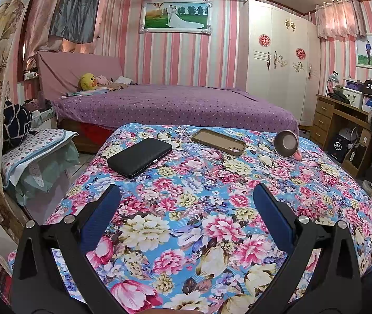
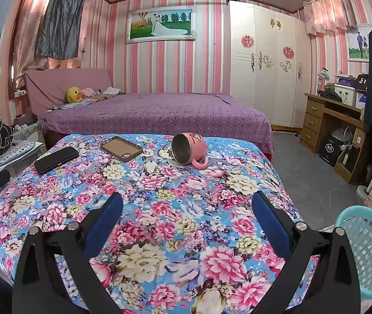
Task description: Collect trash
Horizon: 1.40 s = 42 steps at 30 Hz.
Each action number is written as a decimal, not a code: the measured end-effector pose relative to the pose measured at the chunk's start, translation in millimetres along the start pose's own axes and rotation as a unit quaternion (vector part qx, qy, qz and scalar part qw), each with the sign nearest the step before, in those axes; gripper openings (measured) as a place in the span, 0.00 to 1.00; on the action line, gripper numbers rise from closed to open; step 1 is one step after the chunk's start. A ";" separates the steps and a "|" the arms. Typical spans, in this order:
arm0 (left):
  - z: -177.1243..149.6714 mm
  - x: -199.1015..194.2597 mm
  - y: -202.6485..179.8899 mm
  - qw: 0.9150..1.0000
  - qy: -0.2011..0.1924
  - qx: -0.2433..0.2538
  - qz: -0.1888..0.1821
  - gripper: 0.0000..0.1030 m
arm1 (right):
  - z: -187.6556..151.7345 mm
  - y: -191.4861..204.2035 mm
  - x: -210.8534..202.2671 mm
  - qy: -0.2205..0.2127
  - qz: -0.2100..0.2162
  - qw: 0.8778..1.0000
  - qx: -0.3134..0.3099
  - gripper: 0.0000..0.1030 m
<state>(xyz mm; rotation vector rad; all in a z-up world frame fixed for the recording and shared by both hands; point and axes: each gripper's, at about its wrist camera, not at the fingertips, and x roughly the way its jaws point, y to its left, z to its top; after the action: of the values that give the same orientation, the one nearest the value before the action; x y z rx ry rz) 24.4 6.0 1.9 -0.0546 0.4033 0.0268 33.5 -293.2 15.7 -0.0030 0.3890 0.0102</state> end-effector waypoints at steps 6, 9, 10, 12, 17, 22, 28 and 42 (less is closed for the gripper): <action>0.0 0.0 0.1 1.000 0.000 0.000 0.000 0.95 | 0.0 0.4 0.8 0.001 0.000 1.000 0.001 0.94; 0.1 0.2 0.2 1.000 0.000 0.000 0.000 0.95 | 0.0 0.6 0.7 0.001 0.000 1.000 0.000 0.94; 0.0 0.2 0.2 1.000 0.000 0.000 0.000 0.95 | 0.1 0.3 0.2 0.001 0.000 1.000 0.000 0.94; -0.2 -0.5 0.1 1.000 0.000 0.001 0.000 0.95 | 0.1 0.4 0.7 0.001 0.001 1.000 0.000 0.94; -0.2 -0.3 0.2 1.000 0.000 -0.001 0.000 0.95 | 0.0 0.5 1.0 0.002 0.000 1.000 0.000 0.94; 0.2 0.4 0.4 1.000 0.002 -0.004 0.003 0.95 | -0.1 0.2 0.9 0.001 0.000 1.000 0.000 0.94; -0.4 -0.1 0.8 1.000 0.002 -0.004 0.003 0.95 | -0.2 0.2 0.9 0.001 0.000 1.000 0.000 0.94; 0.1 1.7 0.9 1.000 0.005 -0.004 0.004 0.95 | 0.1 0.5 0.9 0.001 0.000 1.000 -0.001 0.94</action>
<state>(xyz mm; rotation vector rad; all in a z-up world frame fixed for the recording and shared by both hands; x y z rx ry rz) 26.0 7.0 1.3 -0.0618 0.4127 0.0369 34.4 -292.8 15.4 -0.0042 0.3920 0.0111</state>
